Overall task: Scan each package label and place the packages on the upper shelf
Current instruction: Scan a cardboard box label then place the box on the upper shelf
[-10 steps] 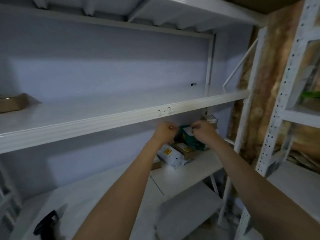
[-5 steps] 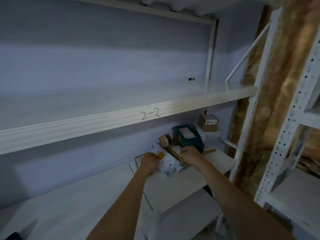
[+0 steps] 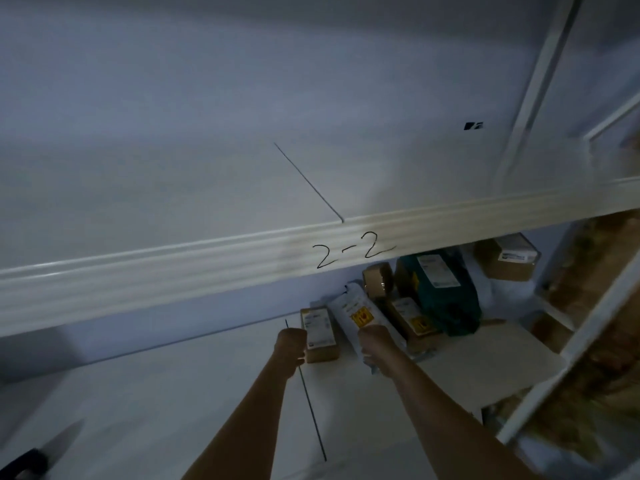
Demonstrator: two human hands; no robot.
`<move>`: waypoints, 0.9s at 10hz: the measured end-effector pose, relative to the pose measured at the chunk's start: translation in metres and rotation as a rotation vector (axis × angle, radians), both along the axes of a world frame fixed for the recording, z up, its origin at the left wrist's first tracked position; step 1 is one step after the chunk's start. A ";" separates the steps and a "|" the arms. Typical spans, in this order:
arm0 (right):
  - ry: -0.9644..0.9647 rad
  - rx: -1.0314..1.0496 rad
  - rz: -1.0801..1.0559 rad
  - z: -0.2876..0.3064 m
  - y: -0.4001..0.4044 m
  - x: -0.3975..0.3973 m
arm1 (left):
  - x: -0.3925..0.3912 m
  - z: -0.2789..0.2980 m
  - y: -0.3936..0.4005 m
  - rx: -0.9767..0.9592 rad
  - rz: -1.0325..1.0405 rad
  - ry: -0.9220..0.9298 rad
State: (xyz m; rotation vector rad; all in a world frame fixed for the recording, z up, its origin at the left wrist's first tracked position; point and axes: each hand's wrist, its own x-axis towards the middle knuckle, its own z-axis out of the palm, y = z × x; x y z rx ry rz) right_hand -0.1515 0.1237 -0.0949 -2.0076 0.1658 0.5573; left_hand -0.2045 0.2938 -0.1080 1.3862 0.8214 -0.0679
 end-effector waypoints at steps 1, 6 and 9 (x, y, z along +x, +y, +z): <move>0.077 0.078 0.003 -0.017 0.010 0.026 | 0.012 -0.012 0.005 -0.047 0.036 0.026; 0.416 0.172 0.234 -0.081 0.042 0.098 | 0.074 -0.054 -0.009 -0.130 0.031 0.150; 0.381 0.220 0.307 -0.091 0.044 0.095 | 0.052 -0.066 -0.001 -0.024 0.028 0.134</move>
